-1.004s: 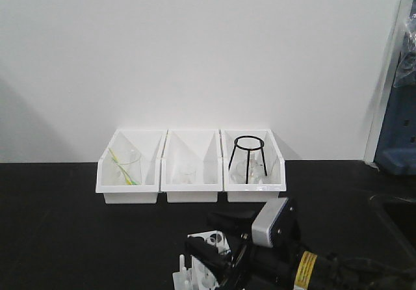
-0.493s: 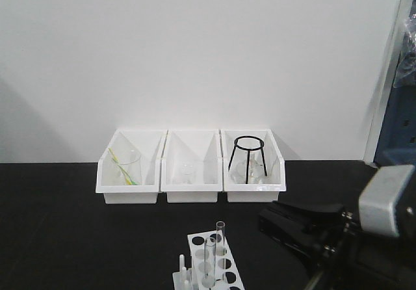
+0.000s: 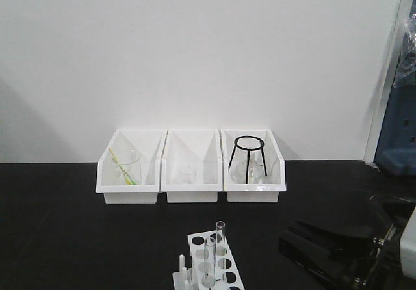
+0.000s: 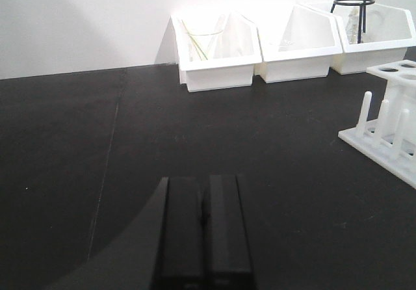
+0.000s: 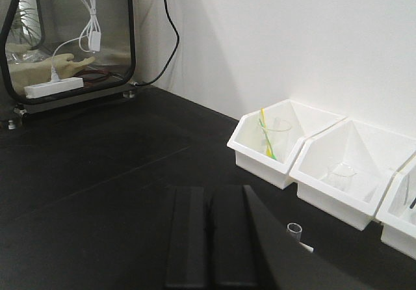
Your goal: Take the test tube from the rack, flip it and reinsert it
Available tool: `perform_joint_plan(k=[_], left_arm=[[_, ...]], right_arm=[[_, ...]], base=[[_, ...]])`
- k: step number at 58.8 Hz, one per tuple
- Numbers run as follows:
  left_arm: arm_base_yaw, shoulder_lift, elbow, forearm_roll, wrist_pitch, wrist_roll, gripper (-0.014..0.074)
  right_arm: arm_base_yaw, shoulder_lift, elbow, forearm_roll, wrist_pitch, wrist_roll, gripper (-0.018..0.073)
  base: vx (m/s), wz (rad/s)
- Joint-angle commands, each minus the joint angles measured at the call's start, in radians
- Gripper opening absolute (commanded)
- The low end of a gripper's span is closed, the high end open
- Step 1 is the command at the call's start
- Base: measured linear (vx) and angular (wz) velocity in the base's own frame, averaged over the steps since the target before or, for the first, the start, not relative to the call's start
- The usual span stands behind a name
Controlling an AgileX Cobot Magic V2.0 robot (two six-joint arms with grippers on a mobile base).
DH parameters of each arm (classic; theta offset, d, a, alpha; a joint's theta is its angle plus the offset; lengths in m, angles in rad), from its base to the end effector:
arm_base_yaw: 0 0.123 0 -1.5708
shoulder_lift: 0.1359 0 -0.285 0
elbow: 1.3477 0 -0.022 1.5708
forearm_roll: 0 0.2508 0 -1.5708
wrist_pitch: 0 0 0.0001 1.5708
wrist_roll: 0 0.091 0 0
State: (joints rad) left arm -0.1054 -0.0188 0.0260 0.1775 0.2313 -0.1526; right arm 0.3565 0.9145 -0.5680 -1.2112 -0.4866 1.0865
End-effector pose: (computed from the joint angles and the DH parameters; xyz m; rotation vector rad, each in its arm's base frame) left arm 0.0552 -0.0021 0.1848 0.0780 1.7168 -0.0283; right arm 0.1623 0.1029 0.3210 -0.6963 1.5185 0.5802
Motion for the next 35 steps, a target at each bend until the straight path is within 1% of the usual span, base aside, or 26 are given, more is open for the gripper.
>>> perform_joint_plan(k=[1, 3, 5, 7, 9, 10, 11, 12, 14, 17, 19, 20, 21, 24, 27, 30, 33, 35], left_arm=[[0.0, -0.008, -0.004, -0.005, -0.08, -0.009, -0.0006], [0.0, -0.008, -0.004, -0.005, -0.08, -0.009, -0.0006], [0.0, -0.008, -0.004, -0.005, -0.08, -0.009, -0.0006], [0.0, -0.008, -0.004, -0.005, -0.08, -0.009, -0.0006], [0.0, -0.008, -0.004, -0.005, -0.08, -0.009, -0.0006], [0.0, -0.008, -0.004, -0.005, -0.08, -0.009, -0.0006], [0.0, -0.008, -0.004, -0.005, -0.08, -0.009, -0.0006], [0.0, -0.008, -0.004, -0.005, -0.08, -0.009, -0.0006], [0.0, -0.008, -0.004, -0.005, -0.08, -0.009, -0.0006], [0.0, -0.008, -0.004, -0.005, -0.08, -0.009, -0.0006], [0.0, -0.008, -0.004, -0.005, -0.08, -0.009, -0.0006], [0.0, -0.008, -0.004, -0.005, -0.08, -0.009, -0.0006], [0.0, -0.008, -0.004, -0.005, -0.08, -0.009, -0.0006], [0.0, -0.008, -0.004, -0.005, -0.08, -0.009, -0.0006], [0.0, -0.008, -0.004, -0.005, -0.08, -0.009, -0.0006], [0.0, -0.008, -0.004, -0.005, -0.08, -0.009, -0.0006], [0.0, -0.008, -0.004, -0.005, -0.08, -0.009, -0.0006], [0.0, -0.008, -0.004, -0.005, -0.08, -0.009, -0.0006]], right_arm=[[-0.006, -0.01, -0.027, 0.036, -0.023, -0.004, -0.0013], [-0.006, -0.01, -0.027, 0.068, -0.012, -0.009, -0.0013], [-0.006, -0.013, -0.027, 0.131, 0.003, -0.015, -0.0011], [-0.006, -0.02, -0.027, 0.215, 0.034, -0.045, -0.0011], [-0.006, -0.029, -0.027, 0.317, 0.086, -0.1, -0.0011], [-0.006, -0.034, -0.027, 0.386, 0.122, -0.14, -0.0011], [-0.006, -0.035, -0.027, 0.411, 0.135, -0.169, -0.0011], [-0.006, -0.043, -0.027, 0.515, 0.188, -0.217, -0.0011], [-0.006, -0.052, -0.027, 0.619, 0.24, -0.304, -0.0011], [-0.006, -0.073, -0.027, 0.811, 0.356, -0.457, -0.0011], [-0.006, -0.088, -0.027, 0.857, 0.392, -0.535, -0.0011], [-0.006, -0.098, -0.023, 0.906, 0.434, -0.59, -0.0011], [-0.006, -0.106, -0.019, 0.926, 0.449, -0.642, -0.0011], [-0.006, -0.146, 0.017, 0.981, 0.468, -0.743, -0.0011], [-0.008, -0.192, 0.066, 1.002, 0.457, -0.83, -0.0011], [-0.011, -0.247, 0.13, 1.003, 0.427, -0.885, -0.0011], [-0.037, -0.305, 0.201, 1.011, 0.386, -0.917, -0.0011], [-0.068, -0.337, 0.245, 1.023, 0.364, -0.924, -0.0011]], base=[[0.0, 0.0], [0.0, 0.0], [0.0, 0.0], [0.0, 0.0], [0.0, 0.0], [0.0, 0.0], [0.0, 0.0], [0.0, 0.0], [0.0, 0.0], [0.0, 0.0], [0.0, 0.0], [0.0, 0.0], [0.0, 0.0], [0.0, 0.0], [0.0, 0.0], [0.0, 0.0], [0.0, 0.0], [0.0, 0.0]])
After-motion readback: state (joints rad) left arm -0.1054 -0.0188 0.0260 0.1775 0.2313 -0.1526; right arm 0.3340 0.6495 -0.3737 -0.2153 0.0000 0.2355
